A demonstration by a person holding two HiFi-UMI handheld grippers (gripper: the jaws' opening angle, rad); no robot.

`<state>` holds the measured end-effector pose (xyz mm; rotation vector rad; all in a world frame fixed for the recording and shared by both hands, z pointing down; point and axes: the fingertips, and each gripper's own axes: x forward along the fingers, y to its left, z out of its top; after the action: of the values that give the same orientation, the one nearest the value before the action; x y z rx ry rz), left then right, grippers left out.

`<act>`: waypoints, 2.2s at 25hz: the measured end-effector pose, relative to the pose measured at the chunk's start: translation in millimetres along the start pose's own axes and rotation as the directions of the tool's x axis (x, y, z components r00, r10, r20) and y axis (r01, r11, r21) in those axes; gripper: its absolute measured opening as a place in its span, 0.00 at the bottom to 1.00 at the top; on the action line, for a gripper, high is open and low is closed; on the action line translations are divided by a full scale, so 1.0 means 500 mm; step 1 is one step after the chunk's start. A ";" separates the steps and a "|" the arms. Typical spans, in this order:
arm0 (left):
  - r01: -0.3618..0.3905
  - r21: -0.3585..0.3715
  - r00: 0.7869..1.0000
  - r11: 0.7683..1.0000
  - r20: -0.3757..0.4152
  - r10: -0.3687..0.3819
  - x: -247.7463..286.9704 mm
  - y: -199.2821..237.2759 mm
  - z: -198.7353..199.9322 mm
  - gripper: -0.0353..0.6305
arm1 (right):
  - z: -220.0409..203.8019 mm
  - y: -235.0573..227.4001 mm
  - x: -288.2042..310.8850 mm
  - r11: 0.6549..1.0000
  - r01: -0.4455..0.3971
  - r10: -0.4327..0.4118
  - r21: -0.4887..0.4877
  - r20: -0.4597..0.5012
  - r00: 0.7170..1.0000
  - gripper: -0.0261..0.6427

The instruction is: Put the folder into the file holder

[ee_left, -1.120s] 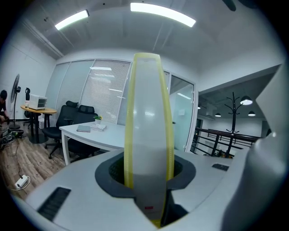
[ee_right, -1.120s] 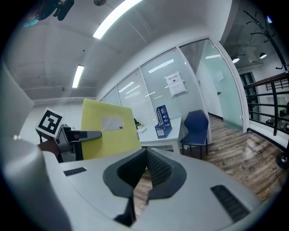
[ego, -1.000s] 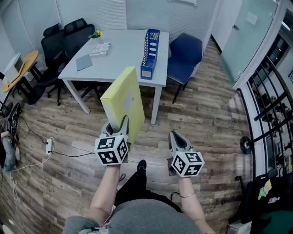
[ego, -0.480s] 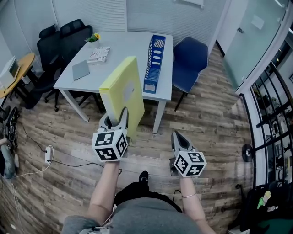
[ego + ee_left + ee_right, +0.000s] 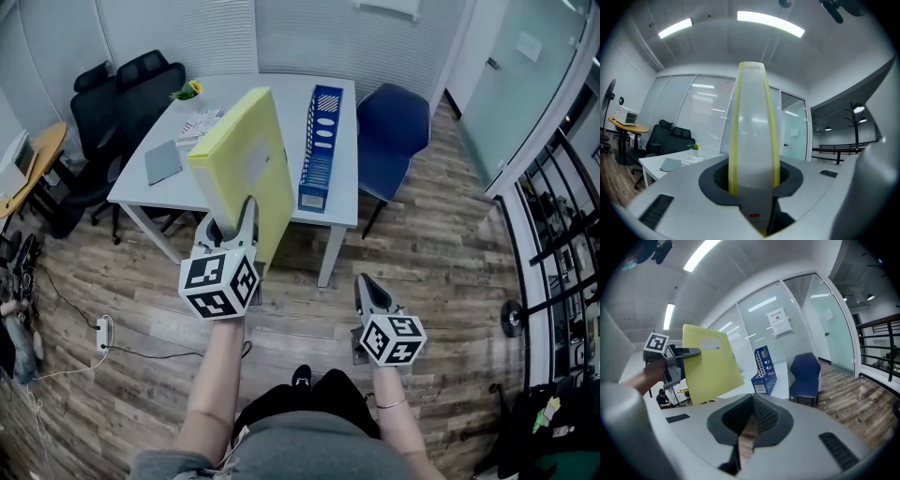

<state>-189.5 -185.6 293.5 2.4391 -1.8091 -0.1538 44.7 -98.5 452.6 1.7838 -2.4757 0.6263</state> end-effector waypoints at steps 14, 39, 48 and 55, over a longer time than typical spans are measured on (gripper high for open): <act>-0.013 0.031 0.982 0.999 0.187 0.007 0.148 -0.006 0.176 0.27 | 0.062 -0.061 0.115 0.999 -0.038 0.038 -0.001 0.006 0.999 0.05; -0.017 0.049 0.954 0.999 0.299 0.001 0.411 -0.101 0.292 0.28 | 0.137 -0.205 0.231 0.995 -0.096 0.097 0.034 -0.020 0.995 0.05; -0.031 0.041 0.966 0.999 0.257 0.020 0.493 -0.106 0.248 0.28 | 0.139 -0.239 0.248 0.995 -0.093 0.095 0.045 -0.035 0.995 0.05; -0.033 0.052 0.974 0.998 0.227 0.020 0.529 -0.117 0.206 0.28 | 0.137 -0.262 0.255 0.995 -0.084 0.086 0.054 -0.044 0.995 0.05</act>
<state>-72.3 -424.1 177.5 2.5241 -1.9597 -0.4005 135.2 -271.3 461.8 1.6674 -2.5388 0.7361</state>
